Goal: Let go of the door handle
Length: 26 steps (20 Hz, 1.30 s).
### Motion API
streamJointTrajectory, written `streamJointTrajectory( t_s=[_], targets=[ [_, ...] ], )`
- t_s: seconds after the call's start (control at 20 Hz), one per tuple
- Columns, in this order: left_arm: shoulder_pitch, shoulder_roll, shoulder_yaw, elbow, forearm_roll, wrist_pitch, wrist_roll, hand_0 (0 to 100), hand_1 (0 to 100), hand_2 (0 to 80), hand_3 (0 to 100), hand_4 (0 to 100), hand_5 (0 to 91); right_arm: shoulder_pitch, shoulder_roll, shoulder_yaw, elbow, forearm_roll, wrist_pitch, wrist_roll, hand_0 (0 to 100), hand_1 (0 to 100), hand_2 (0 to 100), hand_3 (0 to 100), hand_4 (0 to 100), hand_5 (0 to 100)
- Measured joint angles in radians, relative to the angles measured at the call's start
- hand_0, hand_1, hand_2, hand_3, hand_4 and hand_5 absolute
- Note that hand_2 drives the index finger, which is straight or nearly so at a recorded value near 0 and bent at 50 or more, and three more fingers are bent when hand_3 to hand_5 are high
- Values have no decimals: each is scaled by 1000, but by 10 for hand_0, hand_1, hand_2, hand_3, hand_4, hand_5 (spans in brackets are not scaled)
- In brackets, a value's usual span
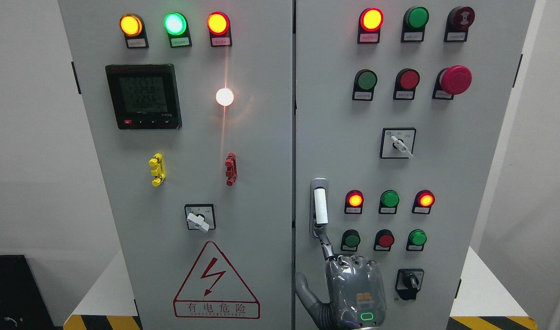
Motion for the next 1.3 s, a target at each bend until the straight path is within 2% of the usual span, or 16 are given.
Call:
streamJointTrajectory(
  t_s=[0.2,0.55,0.7,0.75,0.8,0.95,1.05,1.15,1.25,1.3],
  targets=[
    [0,0,0,0,0,-3,0,120,556,0,0,0,0,6,-2,0,-11,-1,-4,-1,488,334,447,1000,1000,1000],
    [0,0,0,0,0,2,0,120,556,0,0,0,0,40,-13,1,-27,-5,-36,-25,453,318,436,985,990,1000],
    [0,0,0,0,0,3,0,120,556,0,0,0,0,59,-24,-1,-34,-7,-61,-30,439,287,412,875,935,999],
    [0,0,0,0,0,3,0,120,556,0,0,0,0,66,-28,-1,-36,-8,-73,-31,434,258,398,814,877,927],
    [0,0,0,0,0,3,0,120,556,0,0,0,0,73,-32,-3,-39,-8,-82,-32,431,246,392,793,856,899],
    [0,0,0,0,0,3,0,120,556,0,0,0,0,98,-45,-5,-49,-20,-102,-43,400,215,383,645,712,766],
    [0,0,0,0,0,3,0,120,556,0,0,0,0,110,-58,-7,-55,-28,-107,-49,360,203,432,571,626,680],
    [0,0,0,0,0,3,0,120,556,0,0,0,0,118,-70,-9,-63,-34,-111,-56,331,185,509,545,580,648],
    [0,0,0,0,0,3,0,120,556,0,0,0,0,124,-79,-10,-73,-38,-114,-61,315,180,532,548,576,645],
    [0,0,0,0,0,3,0,120,556,0,0,0,0,127,-84,-11,-78,-39,-116,-62,273,148,611,605,583,655]
  ],
)
